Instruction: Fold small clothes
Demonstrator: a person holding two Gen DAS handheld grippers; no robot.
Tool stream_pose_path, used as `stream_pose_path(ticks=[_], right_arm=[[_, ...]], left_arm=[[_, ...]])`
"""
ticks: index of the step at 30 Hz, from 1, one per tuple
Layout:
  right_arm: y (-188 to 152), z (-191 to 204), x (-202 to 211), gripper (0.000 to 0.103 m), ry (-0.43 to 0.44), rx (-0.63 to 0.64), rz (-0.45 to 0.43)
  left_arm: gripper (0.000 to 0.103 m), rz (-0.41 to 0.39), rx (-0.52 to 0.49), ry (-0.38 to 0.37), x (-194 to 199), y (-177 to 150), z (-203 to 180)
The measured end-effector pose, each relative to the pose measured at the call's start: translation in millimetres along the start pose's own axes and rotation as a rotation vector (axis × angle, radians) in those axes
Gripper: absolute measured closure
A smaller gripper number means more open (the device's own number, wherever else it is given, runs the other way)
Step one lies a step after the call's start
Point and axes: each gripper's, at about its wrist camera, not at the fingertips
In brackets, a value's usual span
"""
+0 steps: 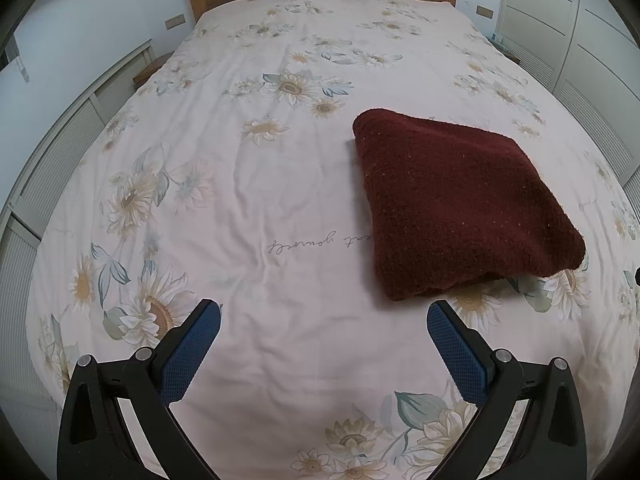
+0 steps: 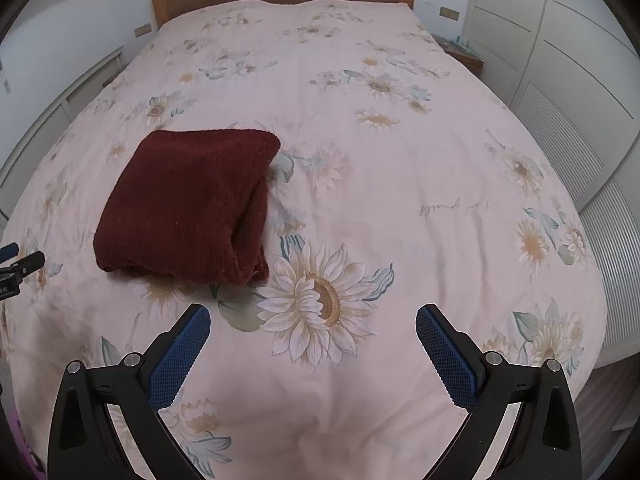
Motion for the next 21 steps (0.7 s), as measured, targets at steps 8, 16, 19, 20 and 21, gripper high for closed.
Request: stream_pose_path(ticks=[8, 16, 19, 20, 21], right_arm=[[-0.2, 0.6, -0.6, 0.0, -0.004, 0.005, 0.006], [-1.1, -0.7, -1.1, 0.0, -0.002, 0.001, 0.006], [-1.5, -1.6, -1.3, 0.0, -0.002, 0.002, 0.005], [-1.5, -1.7, -1.3, 0.0, -0.002, 0.002, 0.005], [-1.5, -1.6, -1.4, 0.0, -0.001, 0.002, 0.006]], left_arm=[[0.001, 0.004, -0.005, -0.005, -2.0, -1.1, -1.7], [0.001, 0.011, -0.001, -0.019, -2.6, -1.6, -1.9], [0.001, 0.009, 0.002, -0.021, -1.5, -1.1, -0.8], [0.001, 0.008, 0.005, -0.02, -1.3, -1.2, -1.0], [0.001, 0.008, 0.007, -0.022, -0.8, -1.4, -1.3]])
Point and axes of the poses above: each gripper's, at about its wrist camera, not at the fingertips, and x roughly against the way its jaws point, z to its left, y to its top, and after that the axes turned 15 degrees about x, right-handed
